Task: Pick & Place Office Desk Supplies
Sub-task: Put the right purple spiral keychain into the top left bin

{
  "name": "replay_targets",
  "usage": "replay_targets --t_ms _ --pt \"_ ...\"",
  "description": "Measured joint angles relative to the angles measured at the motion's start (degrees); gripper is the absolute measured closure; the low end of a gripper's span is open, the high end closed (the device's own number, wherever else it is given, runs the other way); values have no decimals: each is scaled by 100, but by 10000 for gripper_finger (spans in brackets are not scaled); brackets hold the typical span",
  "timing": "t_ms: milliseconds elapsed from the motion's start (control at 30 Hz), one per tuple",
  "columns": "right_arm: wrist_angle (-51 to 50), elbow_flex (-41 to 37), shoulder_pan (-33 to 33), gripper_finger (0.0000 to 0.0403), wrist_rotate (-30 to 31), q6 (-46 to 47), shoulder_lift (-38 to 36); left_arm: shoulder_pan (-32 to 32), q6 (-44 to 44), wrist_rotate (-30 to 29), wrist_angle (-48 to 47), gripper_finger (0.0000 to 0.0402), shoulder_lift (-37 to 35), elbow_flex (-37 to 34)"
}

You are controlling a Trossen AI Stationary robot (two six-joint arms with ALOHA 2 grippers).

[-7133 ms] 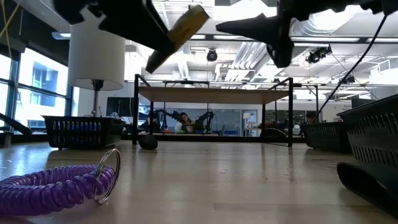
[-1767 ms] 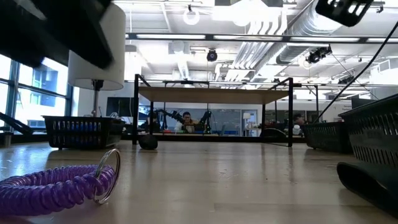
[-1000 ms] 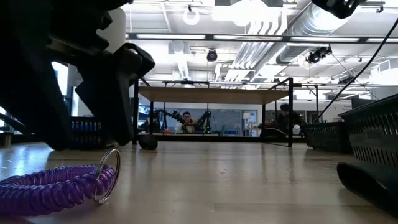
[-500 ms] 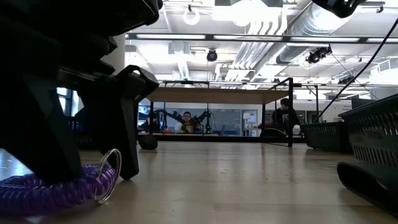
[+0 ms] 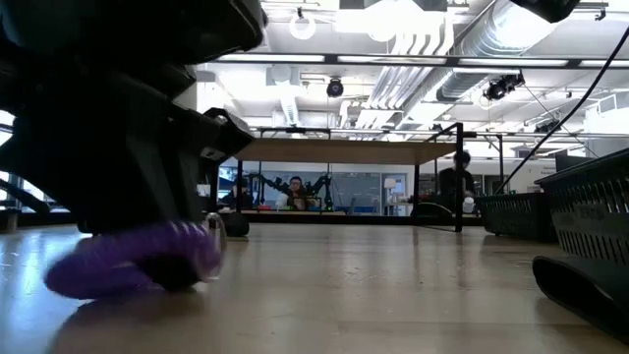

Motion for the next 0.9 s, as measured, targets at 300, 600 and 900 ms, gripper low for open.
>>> replay_targets --t_ms 300,600,900 --pt "-3 0 239 188 546 -55 0 -134 -102 -805 -1194 399 -1116 236" --pt "11 -4 235 188 693 -183 183 103 -590 -1744 -3679 400 -2813 280" --pt "119 -8 211 188 717 -210 472 1677 -1393 -1876 -5794 400 -3580 -85"
